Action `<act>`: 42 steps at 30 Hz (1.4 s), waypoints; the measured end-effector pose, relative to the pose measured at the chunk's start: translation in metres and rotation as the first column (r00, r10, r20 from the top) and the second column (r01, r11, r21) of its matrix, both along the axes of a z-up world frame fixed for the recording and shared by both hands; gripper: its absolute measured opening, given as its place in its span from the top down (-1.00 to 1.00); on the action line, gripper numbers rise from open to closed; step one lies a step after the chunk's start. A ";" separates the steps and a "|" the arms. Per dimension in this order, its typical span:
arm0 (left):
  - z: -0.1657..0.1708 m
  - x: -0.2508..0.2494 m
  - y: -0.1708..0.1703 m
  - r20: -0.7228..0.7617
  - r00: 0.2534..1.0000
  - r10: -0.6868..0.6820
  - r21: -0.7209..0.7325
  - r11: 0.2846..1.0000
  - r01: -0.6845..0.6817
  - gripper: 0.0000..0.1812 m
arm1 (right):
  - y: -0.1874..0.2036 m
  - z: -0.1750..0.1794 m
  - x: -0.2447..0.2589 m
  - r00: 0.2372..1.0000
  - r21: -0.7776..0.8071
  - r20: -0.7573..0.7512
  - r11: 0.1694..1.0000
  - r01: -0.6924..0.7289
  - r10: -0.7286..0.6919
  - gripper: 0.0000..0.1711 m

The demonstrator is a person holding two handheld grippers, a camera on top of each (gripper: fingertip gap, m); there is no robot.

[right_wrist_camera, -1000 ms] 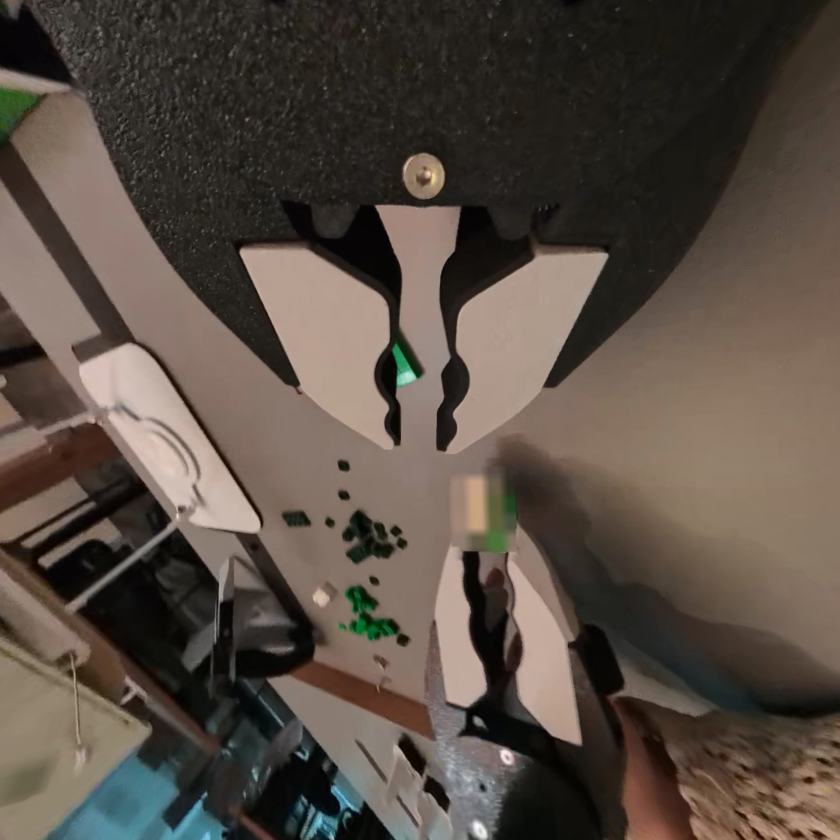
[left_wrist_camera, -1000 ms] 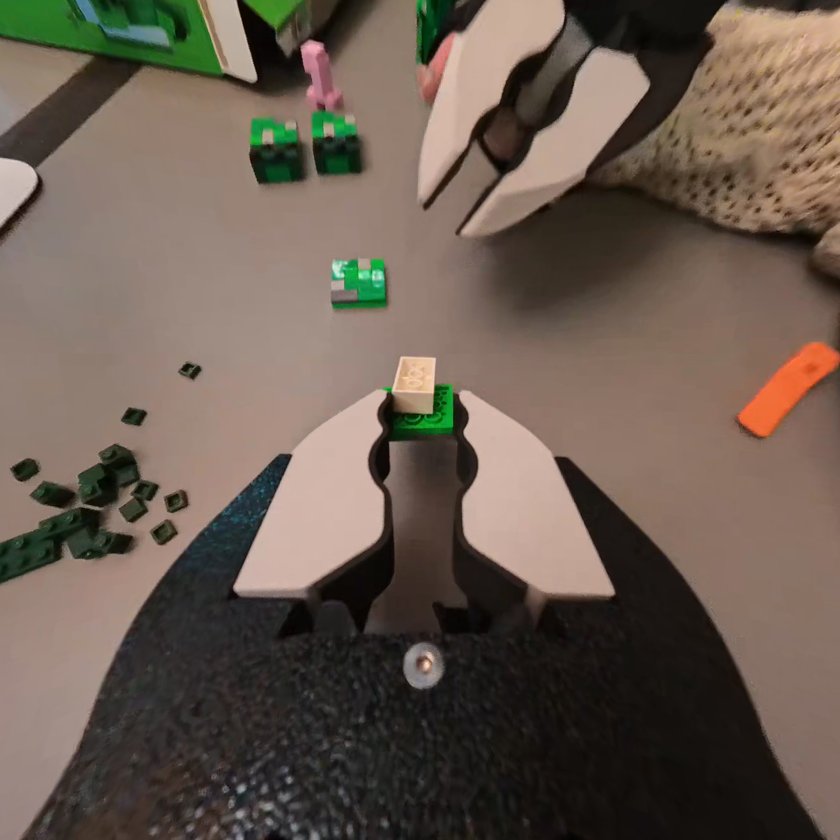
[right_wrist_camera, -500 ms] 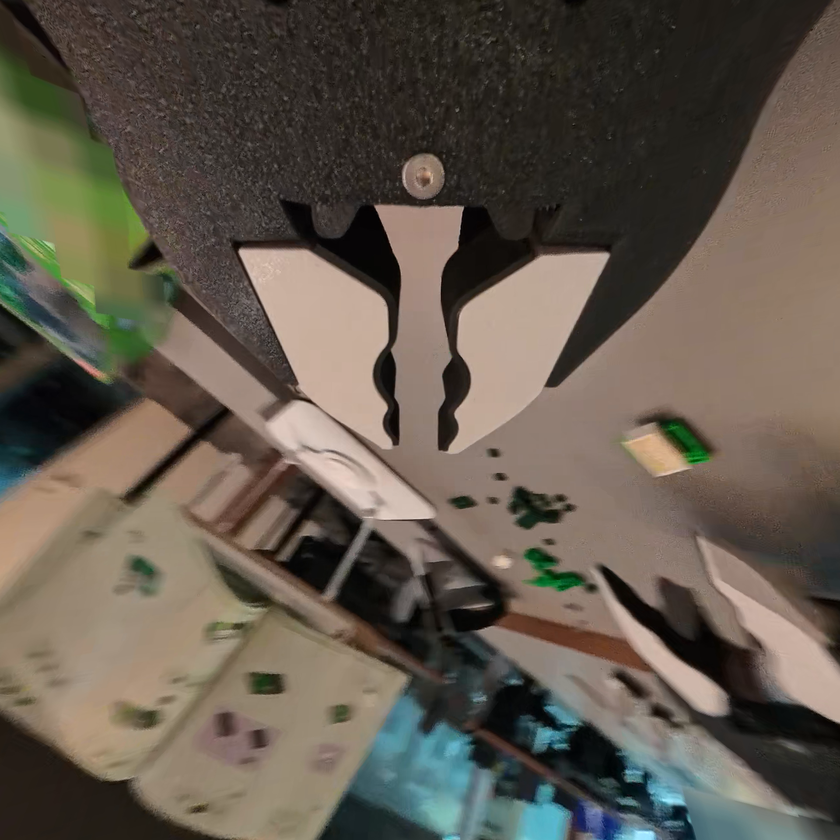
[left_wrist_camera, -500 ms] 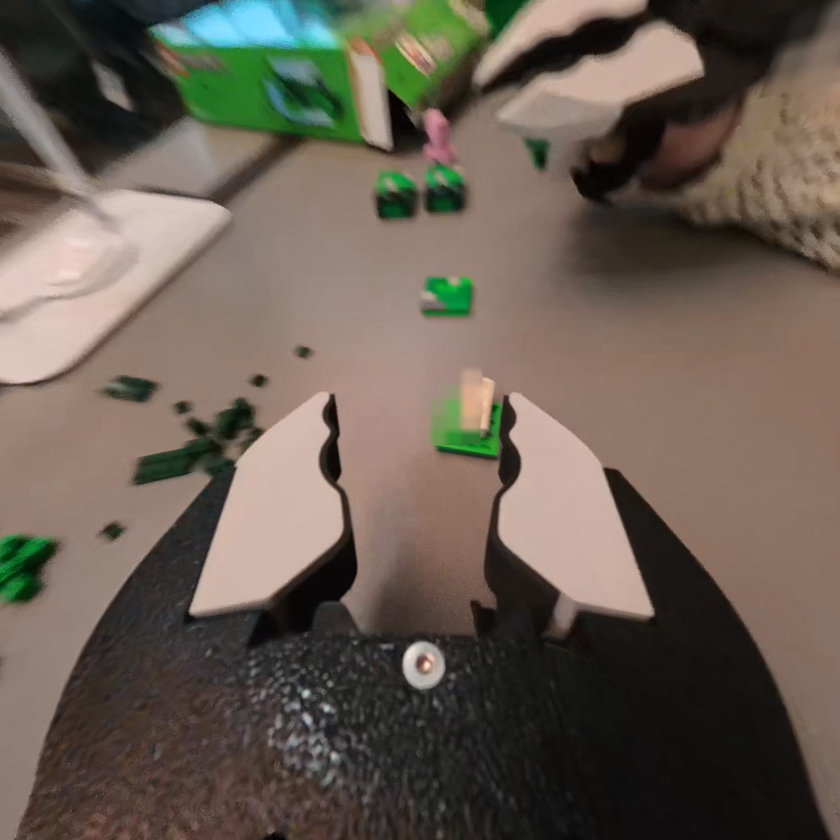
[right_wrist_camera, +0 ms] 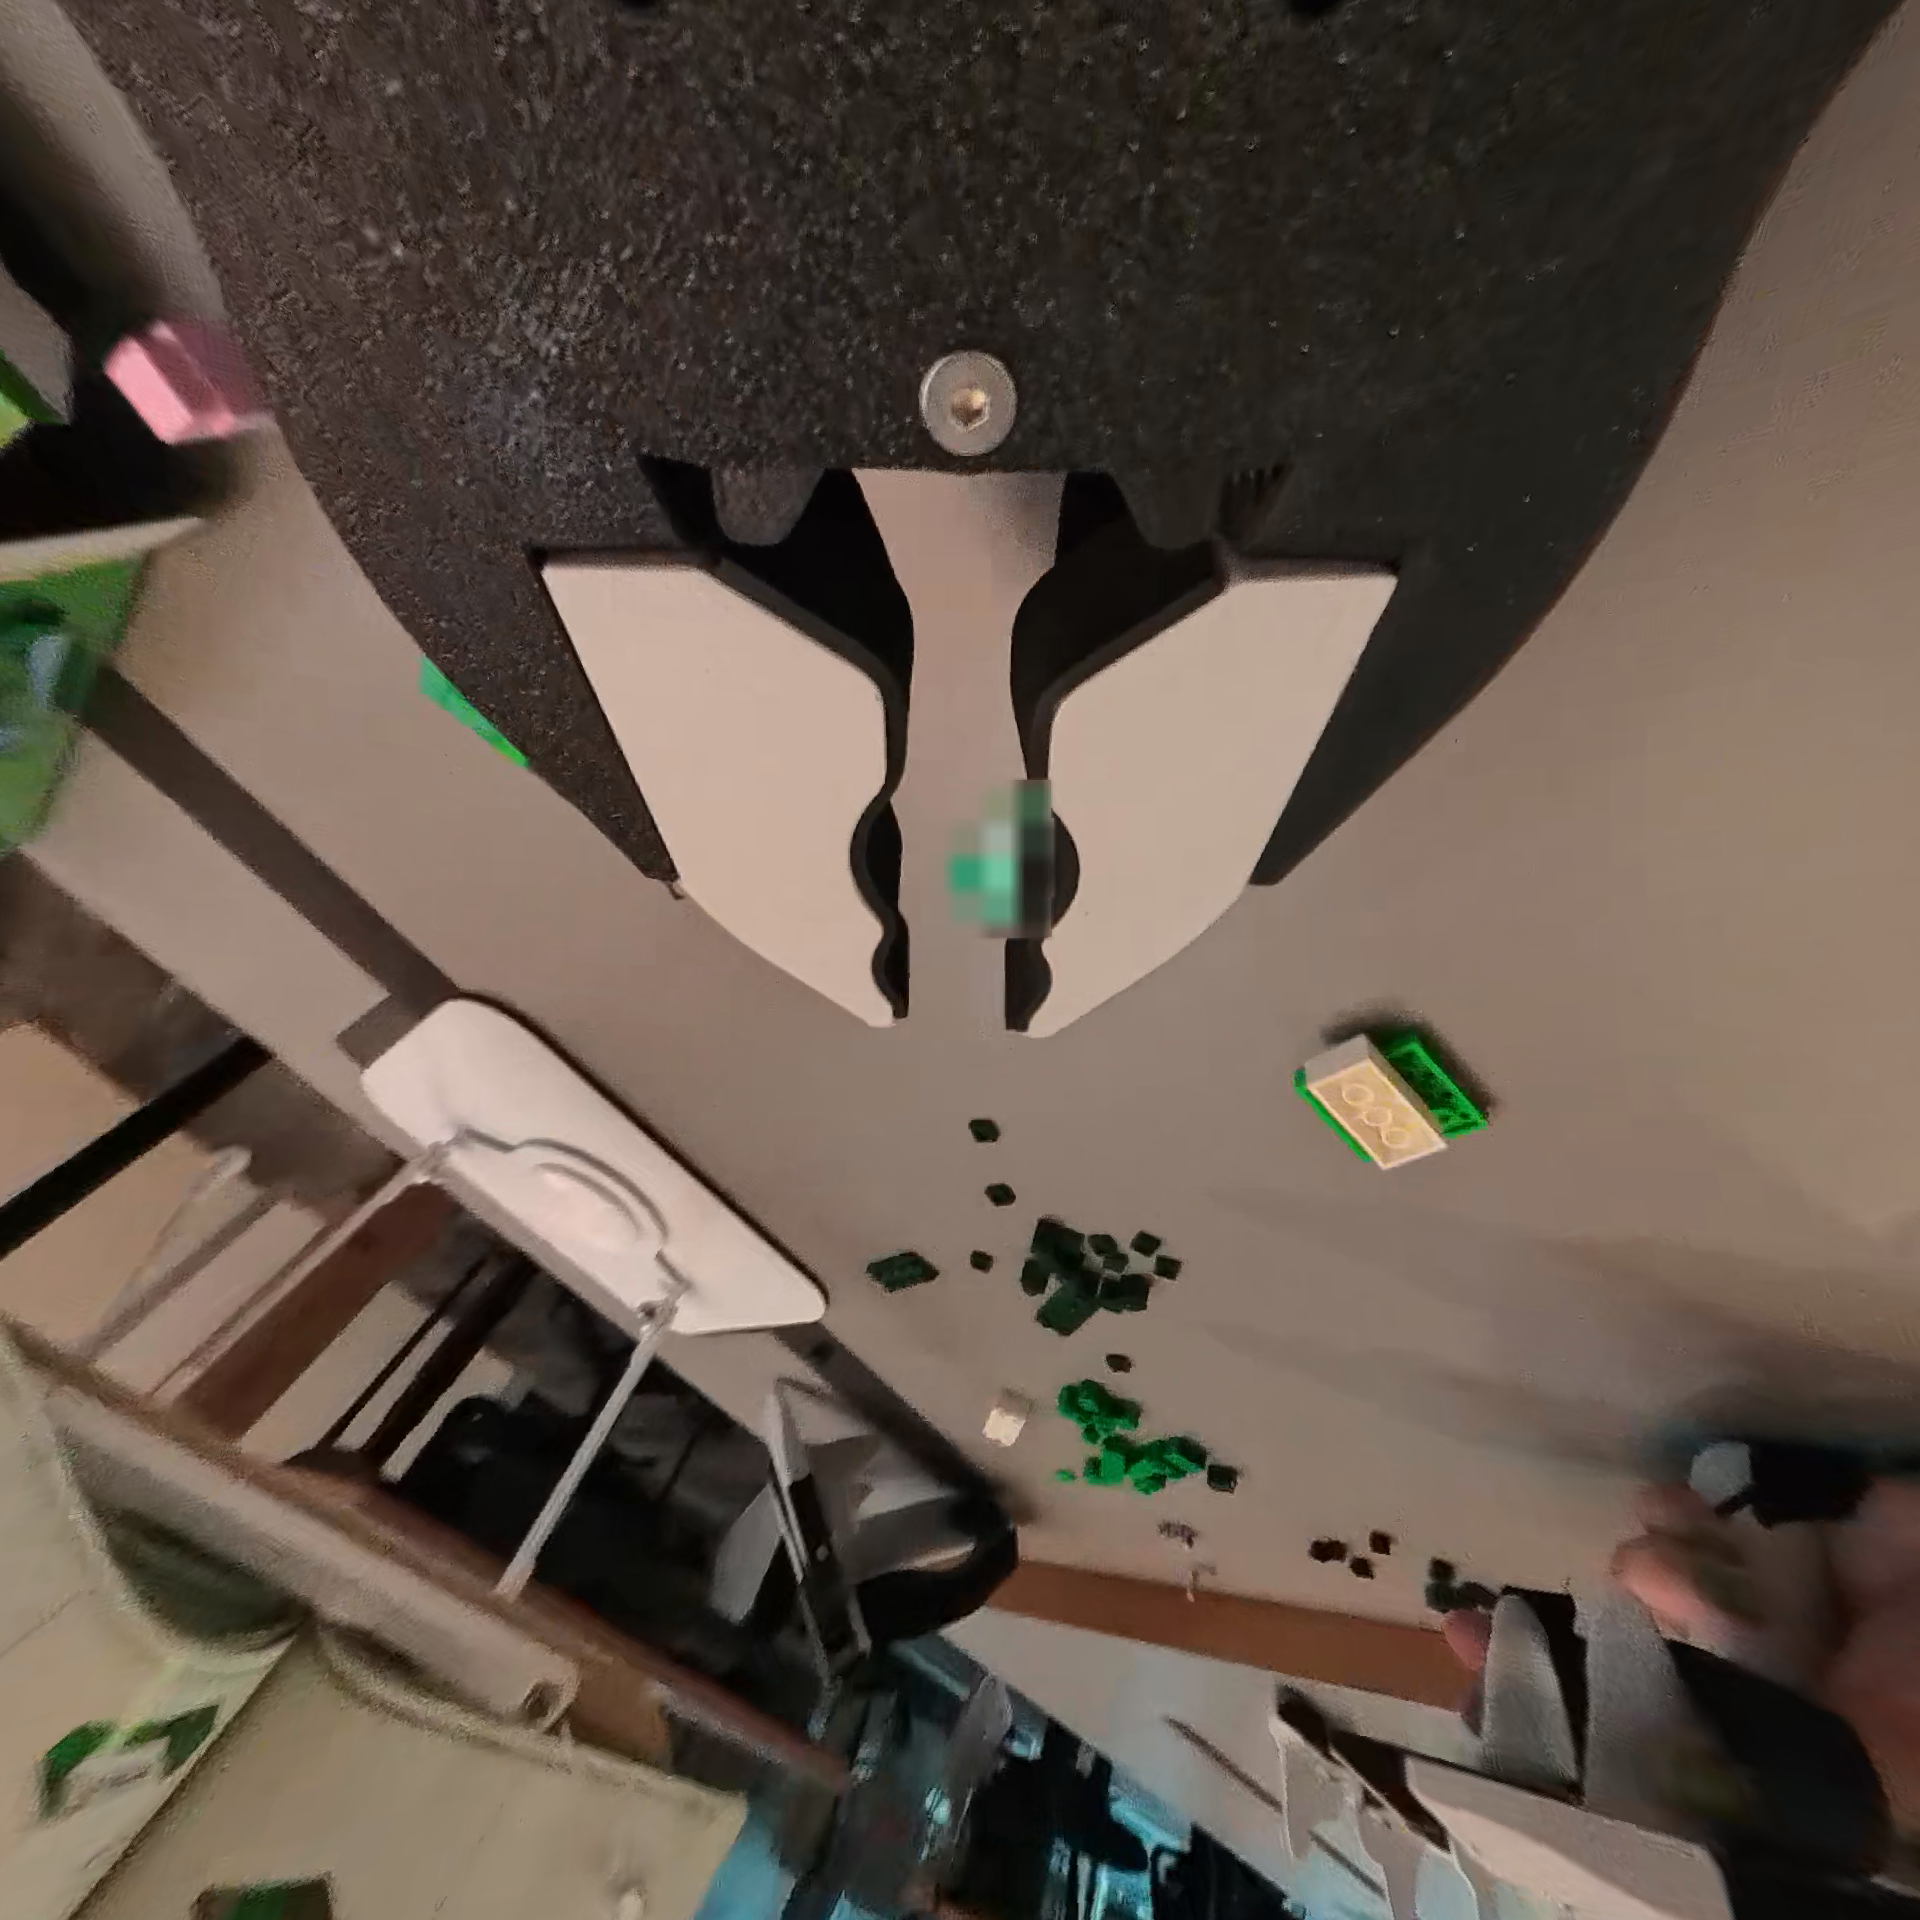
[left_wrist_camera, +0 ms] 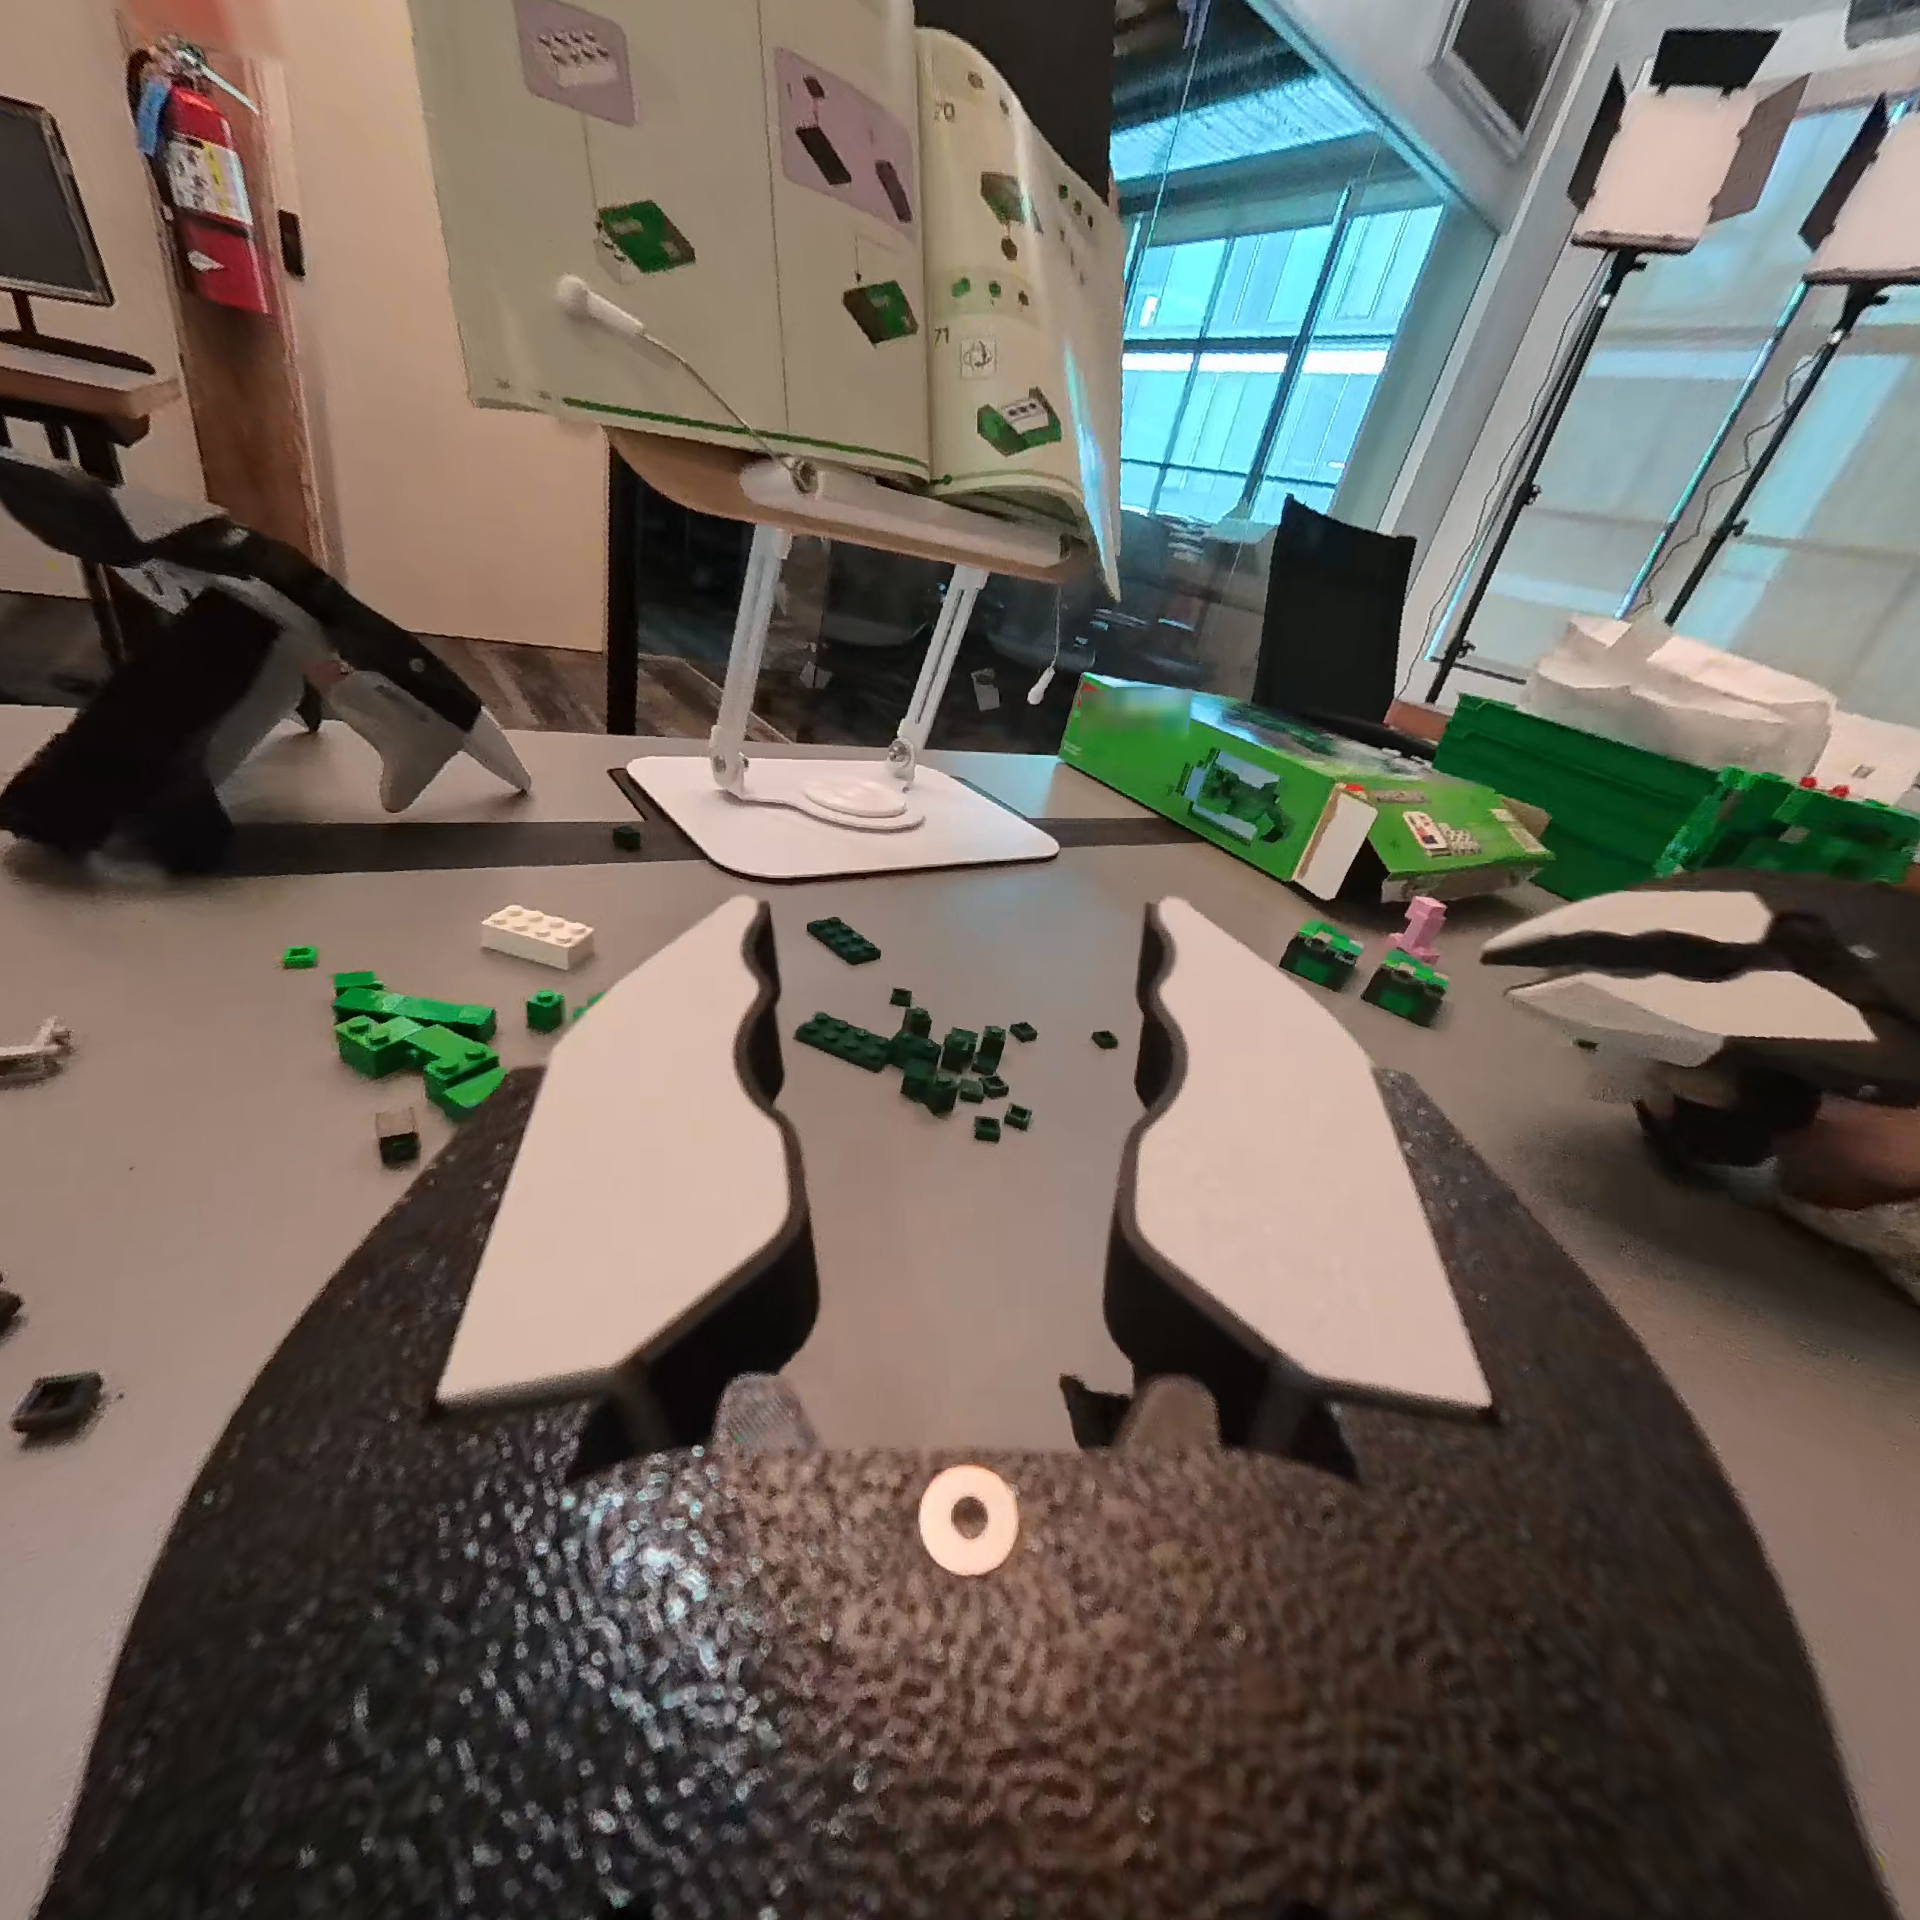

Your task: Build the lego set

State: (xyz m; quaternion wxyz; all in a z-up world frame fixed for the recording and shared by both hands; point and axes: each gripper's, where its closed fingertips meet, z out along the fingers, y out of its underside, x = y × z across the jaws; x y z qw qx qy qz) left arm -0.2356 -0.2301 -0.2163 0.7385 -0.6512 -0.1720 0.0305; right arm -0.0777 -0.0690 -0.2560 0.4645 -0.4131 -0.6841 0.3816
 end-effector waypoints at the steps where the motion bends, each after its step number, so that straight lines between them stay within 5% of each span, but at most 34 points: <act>1: 0.001 -0.002 -0.002 -0.010 1.000 0.017 0.002 1.000 -0.017 0.27 | 0.000 -0.003 -0.005 0.999 -0.037 0.053 0.999 0.012 -0.010 0.77; 6: 0.000 -0.006 -0.004 -0.035 0.998 0.043 -0.017 0.999 -0.044 0.30 | 0.000 -0.049 -0.005 0.863 -0.135 0.476 0.955 0.264 -0.171 0.44; 13: -0.002 0.003 0.003 -0.111 0.993 0.030 -0.070 0.997 -0.038 0.32 | -0.002 -0.059 -0.003 0.801 -0.048 0.486 0.905 0.423 -0.349 0.42; 22: -0.003 0.031 0.015 -0.338 0.940 -0.035 -0.153 0.988 -0.018 0.29 | 0.000 -0.065 -0.014 0.780 -0.016 0.522 0.910 0.414 -0.346 0.60; 26: 0.016 0.069 0.014 -0.640 0.764 -0.082 -0.129 0.992 -0.001 0.44 | -0.013 -0.045 -0.018 0.852 -0.026 0.451 0.950 0.311 -0.266 0.60; 29: 0.006 0.099 0.024 -0.797 0.579 -0.172 -0.219 0.976 -0.011 0.44 | -0.055 -0.023 -0.021 0.904 -0.163 0.426 0.981 0.104 -0.024 0.60; 33: -0.017 0.139 0.033 -0.881 0.346 -0.322 -0.323 0.945 0.055 0.51 | -0.112 -0.001 -0.013 0.859 -0.335 0.418 0.929 -0.157 0.296 0.60; 38: -0.031 0.150 0.034 -0.883 0.251 -0.397 -0.395 0.916 0.061 0.53 | -0.137 0.008 -0.006 0.812 -0.325 0.424 0.904 -0.277 0.401 0.60; 42: -0.029 0.150 0.034 -0.918 0.174 -0.355 -0.360 0.933 0.004 0.81 | -0.142 0.012 -0.006 0.807 -0.335 0.414 0.895 -0.294 0.420 0.60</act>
